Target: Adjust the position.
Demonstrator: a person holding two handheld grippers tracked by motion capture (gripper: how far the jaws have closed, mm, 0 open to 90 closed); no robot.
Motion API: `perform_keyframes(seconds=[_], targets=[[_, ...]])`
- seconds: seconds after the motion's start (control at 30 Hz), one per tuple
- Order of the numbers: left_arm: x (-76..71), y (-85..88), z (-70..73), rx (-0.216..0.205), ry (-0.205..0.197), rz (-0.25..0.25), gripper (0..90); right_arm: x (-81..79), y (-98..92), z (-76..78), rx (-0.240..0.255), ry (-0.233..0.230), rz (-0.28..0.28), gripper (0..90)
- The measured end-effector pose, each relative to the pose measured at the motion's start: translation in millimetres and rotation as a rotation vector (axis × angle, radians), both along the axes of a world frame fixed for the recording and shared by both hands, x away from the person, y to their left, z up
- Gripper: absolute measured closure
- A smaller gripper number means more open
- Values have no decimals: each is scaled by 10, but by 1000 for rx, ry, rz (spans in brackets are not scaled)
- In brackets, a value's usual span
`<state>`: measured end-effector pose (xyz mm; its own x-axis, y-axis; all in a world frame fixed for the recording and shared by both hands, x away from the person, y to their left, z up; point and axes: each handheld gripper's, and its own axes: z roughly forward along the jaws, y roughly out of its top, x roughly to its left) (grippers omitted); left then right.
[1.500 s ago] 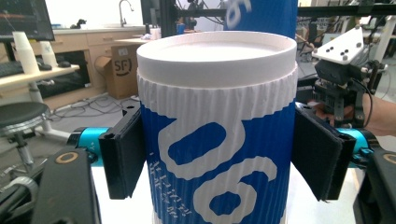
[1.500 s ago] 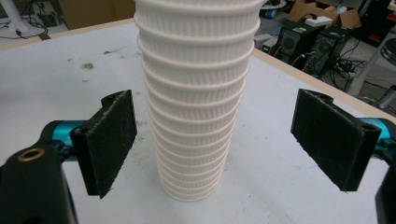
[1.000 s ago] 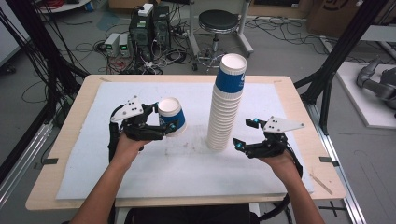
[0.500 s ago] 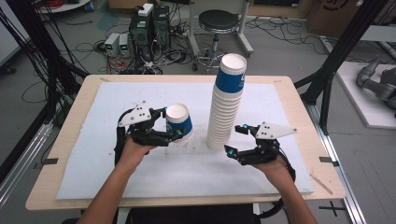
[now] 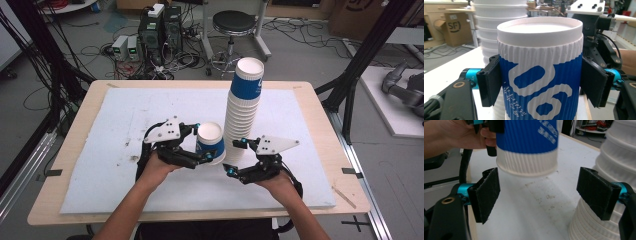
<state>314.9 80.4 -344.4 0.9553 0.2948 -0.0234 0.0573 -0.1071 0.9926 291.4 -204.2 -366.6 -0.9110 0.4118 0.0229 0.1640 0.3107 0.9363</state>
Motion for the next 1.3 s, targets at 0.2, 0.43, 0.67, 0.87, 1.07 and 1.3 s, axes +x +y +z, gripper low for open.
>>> perform_keyframes(seconds=[0.2, 0.43, 0.67, 0.87, 1.07, 1.3], targets=[[-18, -161, -10, 12, -6, -42, 259, 19, 54, -25, 0, 12, 17, 186], [-18, -218, -18, 6, 5, -70, 263, 36, 100, -46, 9, 37, 60, 199], [-3, -235, -15, 45, 23, -49, 193, 47, 31, -6, -35, 30, 78, 300], [-11, -219, 163, 94, 6, -29, 159, 61, -9, 39, -143, 5, 63, 301], [53, -280, 271, 193, 2, -76, 165, 66, 3, 36, -229, 9, 76, 299], [110, -362, 196, 285, 47, -140, 276, 68, 18, 10, -264, 1, 107, 302]])
